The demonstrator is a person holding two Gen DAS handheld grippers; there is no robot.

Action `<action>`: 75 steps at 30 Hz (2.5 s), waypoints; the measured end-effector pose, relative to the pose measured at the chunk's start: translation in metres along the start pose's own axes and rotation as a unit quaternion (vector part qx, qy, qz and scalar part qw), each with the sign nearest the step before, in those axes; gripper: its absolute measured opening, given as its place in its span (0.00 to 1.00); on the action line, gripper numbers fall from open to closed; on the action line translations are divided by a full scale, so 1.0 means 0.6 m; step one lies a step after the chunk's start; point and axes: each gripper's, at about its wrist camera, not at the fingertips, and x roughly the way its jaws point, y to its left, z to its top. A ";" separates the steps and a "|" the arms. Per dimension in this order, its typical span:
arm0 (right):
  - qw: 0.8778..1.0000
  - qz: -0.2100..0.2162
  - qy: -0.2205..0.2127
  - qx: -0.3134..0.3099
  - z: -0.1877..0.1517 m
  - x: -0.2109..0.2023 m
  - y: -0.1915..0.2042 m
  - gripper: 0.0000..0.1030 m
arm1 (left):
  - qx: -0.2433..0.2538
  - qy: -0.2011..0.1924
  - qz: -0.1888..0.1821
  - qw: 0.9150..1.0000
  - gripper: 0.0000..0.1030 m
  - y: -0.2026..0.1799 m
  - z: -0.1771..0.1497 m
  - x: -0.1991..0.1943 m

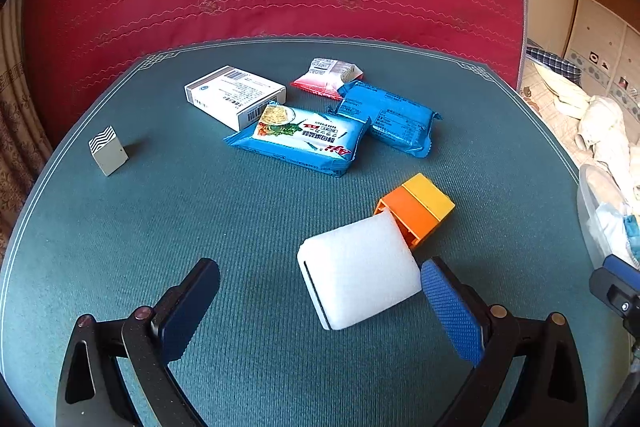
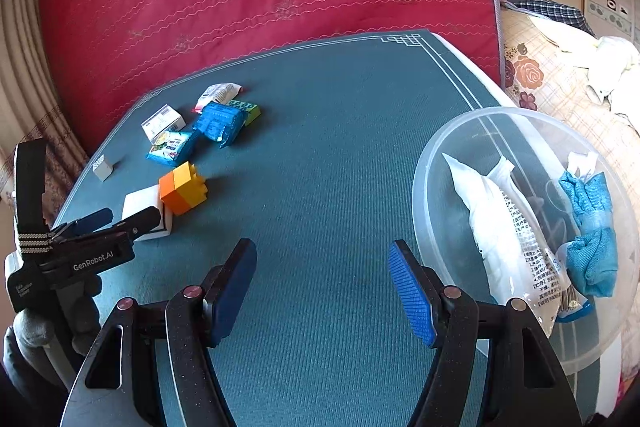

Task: Organize objects
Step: 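Grasp the white sponge with the left gripper, then grasp the orange-yellow toy brick with the right gripper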

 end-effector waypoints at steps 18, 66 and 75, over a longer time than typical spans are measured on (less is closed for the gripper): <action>1.000 0.005 0.019 -0.007 -0.014 0.022 0.006 0.67 | -0.001 -0.001 -0.017 1.000 0.99 -0.006 0.003 0.003; 0.994 0.095 0.051 -0.016 0.065 0.161 0.201 0.67 | -0.016 -0.009 0.076 0.997 0.63 0.111 -0.008 -0.016; 0.997 0.061 0.040 -0.041 0.065 0.182 0.229 0.65 | -0.024 -0.014 0.084 0.996 0.63 0.113 -0.009 -0.015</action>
